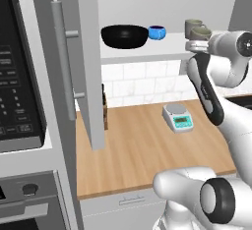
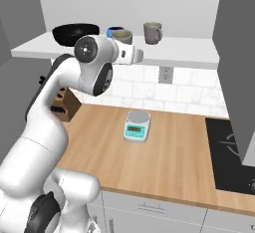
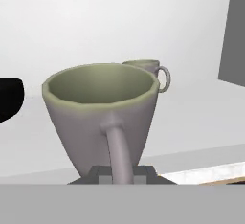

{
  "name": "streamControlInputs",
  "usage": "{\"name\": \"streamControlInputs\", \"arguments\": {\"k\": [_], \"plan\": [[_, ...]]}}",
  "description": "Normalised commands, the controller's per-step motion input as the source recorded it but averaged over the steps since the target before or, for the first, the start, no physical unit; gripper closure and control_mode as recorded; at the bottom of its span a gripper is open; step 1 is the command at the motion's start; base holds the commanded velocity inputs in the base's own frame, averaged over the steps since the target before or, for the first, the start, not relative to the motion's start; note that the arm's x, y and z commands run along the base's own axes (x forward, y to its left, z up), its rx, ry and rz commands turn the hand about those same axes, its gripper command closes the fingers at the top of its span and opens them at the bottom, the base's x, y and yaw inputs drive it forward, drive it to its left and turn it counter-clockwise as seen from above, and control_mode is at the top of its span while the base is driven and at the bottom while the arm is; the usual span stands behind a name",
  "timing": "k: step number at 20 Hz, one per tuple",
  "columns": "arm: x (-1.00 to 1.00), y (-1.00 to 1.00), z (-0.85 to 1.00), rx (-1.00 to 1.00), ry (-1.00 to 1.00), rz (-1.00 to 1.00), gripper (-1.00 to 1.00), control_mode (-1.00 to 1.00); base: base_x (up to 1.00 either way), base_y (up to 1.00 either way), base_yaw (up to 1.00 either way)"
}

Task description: Gather all objects into one cabinet and sort the glasses and bowls to opposite sides.

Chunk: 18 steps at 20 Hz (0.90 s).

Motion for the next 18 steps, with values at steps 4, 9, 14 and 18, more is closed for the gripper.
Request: {"name": "streamControlInputs", "arguments": {"k": [4, 9, 14, 18], "plan": [[0.66, 0.0, 0.0, 0.0, 0.0, -0.01, 1.0, -1.0, 0.0, 0.0, 0.0], [0.61, -0.01, 0.0, 0.0, 0.04, -0.03, 1.0, -1.0, 0.0, 0.0, 0.0], [0.46, -0.09, 0.0, 0.0, 0.0, -0.01, 1.0, -1.0, 0.0, 0.0, 0.0], [0.4, -0.15, -0.03, 0.0, 0.0, 0.0, 1.0, -1.0, 0.0, 0.0, 0.0]]}}
